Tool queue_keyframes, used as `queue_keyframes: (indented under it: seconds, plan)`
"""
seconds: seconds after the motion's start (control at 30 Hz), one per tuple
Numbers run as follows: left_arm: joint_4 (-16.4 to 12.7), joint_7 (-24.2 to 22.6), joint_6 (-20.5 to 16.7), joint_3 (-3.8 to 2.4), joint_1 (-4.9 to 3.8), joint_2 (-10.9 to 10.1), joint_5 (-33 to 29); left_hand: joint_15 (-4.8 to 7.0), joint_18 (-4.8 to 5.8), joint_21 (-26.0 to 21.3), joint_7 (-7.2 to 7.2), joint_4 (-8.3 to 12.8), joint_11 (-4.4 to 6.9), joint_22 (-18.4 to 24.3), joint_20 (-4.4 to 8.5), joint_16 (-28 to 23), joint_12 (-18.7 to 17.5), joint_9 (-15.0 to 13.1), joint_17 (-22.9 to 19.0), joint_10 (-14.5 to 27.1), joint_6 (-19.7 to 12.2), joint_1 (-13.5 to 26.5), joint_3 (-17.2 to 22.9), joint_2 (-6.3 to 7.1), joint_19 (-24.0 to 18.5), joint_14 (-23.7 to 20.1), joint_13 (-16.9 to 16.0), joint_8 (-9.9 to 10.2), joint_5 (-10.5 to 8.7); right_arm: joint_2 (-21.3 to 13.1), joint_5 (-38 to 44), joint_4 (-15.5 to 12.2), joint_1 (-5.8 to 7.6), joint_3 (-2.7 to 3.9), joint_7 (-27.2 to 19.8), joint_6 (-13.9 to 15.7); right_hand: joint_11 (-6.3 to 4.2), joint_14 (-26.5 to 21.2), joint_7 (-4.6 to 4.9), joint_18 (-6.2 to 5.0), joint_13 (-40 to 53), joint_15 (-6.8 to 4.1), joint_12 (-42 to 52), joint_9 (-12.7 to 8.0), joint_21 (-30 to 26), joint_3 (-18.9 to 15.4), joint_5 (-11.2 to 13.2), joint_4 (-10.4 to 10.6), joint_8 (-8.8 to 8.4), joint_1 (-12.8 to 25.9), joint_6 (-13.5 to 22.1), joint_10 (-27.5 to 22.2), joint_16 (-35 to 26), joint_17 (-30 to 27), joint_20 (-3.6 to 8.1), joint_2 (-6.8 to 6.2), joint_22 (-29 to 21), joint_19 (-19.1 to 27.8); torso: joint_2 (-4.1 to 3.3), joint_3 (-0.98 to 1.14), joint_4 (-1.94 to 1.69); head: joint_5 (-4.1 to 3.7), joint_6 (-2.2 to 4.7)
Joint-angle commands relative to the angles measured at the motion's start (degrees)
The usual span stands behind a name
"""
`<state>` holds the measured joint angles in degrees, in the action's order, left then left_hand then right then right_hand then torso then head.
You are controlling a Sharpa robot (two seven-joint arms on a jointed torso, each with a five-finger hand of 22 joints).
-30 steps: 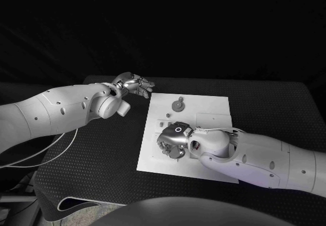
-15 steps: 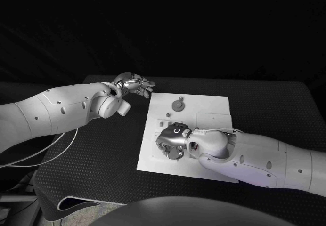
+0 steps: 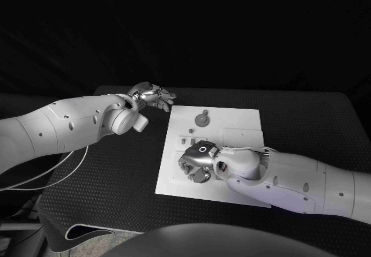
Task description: Assemble the parts on the task board
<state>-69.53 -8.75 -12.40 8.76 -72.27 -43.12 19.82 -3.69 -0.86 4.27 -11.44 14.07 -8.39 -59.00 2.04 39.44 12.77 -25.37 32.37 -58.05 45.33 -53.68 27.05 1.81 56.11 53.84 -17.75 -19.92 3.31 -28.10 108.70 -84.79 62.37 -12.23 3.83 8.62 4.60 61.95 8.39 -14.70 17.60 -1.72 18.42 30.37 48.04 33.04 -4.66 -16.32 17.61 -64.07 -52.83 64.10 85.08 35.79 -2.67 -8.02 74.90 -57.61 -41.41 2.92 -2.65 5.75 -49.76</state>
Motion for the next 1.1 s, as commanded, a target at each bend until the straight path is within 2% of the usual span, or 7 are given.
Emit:
queue_keyframes:
  seconds: [0.03,0.17,0.57,0.7,0.83,0.97,1.1]
  plan:
    - [-0.09,-0.2,0.8,-0.05,-0.03,0.05,-0.3,0.05,-0.28,-0.31,0.04,-0.22,-0.11,0.06,0.01,-0.27,-0.25,0.08,0.07,0.37,-0.33,0.3,0.05,0.11,0.3,0.36,-0.01,0.16,-0.04,-0.35,-0.73,0.16,-0.31,-0.31,-0.12,-1.39,0.66,-0.25,-0.1,-0.3,-0.1,0.67,-0.72,-0.45,-0.34,0.2,0.05,0.66,-0.91,0.92,1.86,-1.58,-0.11,0.16,-0.4,-1.61,0.8,-0.09,0.01,0.0,-0.05,-0.09,0.04]
    - [-0.13,-0.2,0.8,-0.05,-0.03,-0.03,-0.3,0.05,-0.28,-0.31,0.03,-0.22,-0.11,0.07,0.01,-0.29,-0.26,0.09,0.08,0.38,-0.34,0.31,0.04,0.12,0.29,0.36,-0.01,0.16,-0.04,-0.63,-0.86,-0.02,-0.31,-0.31,0.11,-0.45,1.5,-0.91,-0.07,-0.3,-0.1,1.48,-1.65,-0.83,-0.51,0.58,0.07,1.32,-1.49,1.51,3.43,-3.55,0.05,0.3,-0.51,-3.1,0.88,0.13,0.01,-0.02,-0.04,-0.12,0.06]
    - [0.0,-0.18,0.84,-0.04,-0.03,-0.1,-0.3,0.04,-0.29,-0.31,0.03,-0.23,-0.12,0.08,0.01,-0.32,-0.28,0.1,0.12,0.39,-0.36,0.32,0.04,0.13,0.28,0.35,-0.01,0.16,-0.04,-2.75,-2.49,-1.99,0.54,0.04,0.37,5.69,1.88,-1.15,0.35,-0.3,0.26,1.86,-1.85,-1.02,-0.44,0.98,0.09,2.28,-1.69,1.74,4.63,-4.47,0.36,0.4,-0.53,-3.94,1.0,0.06,0.04,0.03,-0.05,-0.36,0.36]
    - [0.14,-0.24,0.74,-0.04,-0.02,-0.12,-0.3,0.04,-0.29,-0.31,0.02,-0.24,-0.12,0.08,0.01,-0.33,-0.28,0.11,0.13,0.4,-0.36,0.32,0.04,0.12,0.28,0.35,-0.02,0.16,-0.04,-5.3,-9.55,-3.44,1.51,1.83,-0.96,9.34,1.83,-1.0,0.35,-0.3,0.42,1.81,-1.73,-1.01,-0.35,1.14,0.08,2.57,-1.6,1.69,4.68,-4.4,0.48,0.41,-0.46,-3.9,1.02,-0.13,0.07,0.09,0.06,-0.92,1.08]
    - [0.41,-0.38,0.53,-0.04,-0.02,-0.35,-0.3,0.04,-0.29,-0.31,0.02,-0.24,-0.12,0.08,0.01,-0.34,-0.28,0.11,0.14,0.39,-0.36,0.32,0.05,0.12,0.28,0.35,-0.02,0.15,-0.04,-9.53,-19.18,-4.13,3.43,4.96,-1.93,11.35,0.76,-0.67,1.21,-0.3,1.53,0.84,-0.01,-0.71,-0.27,1.15,0.14,3.49,-0.56,2.1,3.41,-1.66,0.45,0.25,-0.33,-2.34,1.07,-0.13,0.13,0.12,0.23,-1.96,2.16]
    - [1.08,-0.27,1.16,-0.03,-0.03,-0.25,-0.32,0.04,-0.29,-0.3,0.03,-0.27,-0.11,0.08,0.01,-0.35,-0.26,0.11,0.16,0.35,-0.32,0.35,0.03,0.13,0.29,0.37,-0.03,0.13,-0.04,-13.8,-21.38,-4.08,6.65,5.14,-2.27,10.26,-0.61,-4.3,0.38,0.25,3.35,-0.35,1.99,0.47,-3.59,1.19,0.12,4.11,1.33,3.32,1.0,1.14,-4.4,-1.9,-1.61,0.54,0.03,4.17,0.13,0.15,0.42,-3.34,3.69]
    - [1.42,-0.57,1.26,-0.02,-0.02,0.02,-0.33,0.05,-0.3,-0.28,0.1,-0.37,-0.02,0.09,0.01,-0.38,-0.12,0.09,0.24,0.09,-0.15,0.44,0.01,0.09,0.32,0.4,-0.12,0.01,-0.05,-18.42,-34.21,-3.58,8.35,5.13,-0.49,4.29,-2.16,-4.24,-0.69,-0.3,11.83,-1.83,7.76,3.8,-5.35,0.21,0.16,4.76,3.62,3.66,-0.33,1.91,-6.69,-2.62,-3.03,0.32,-0.41,4.75,0.37,0.31,0.88,-3.8,4.3]
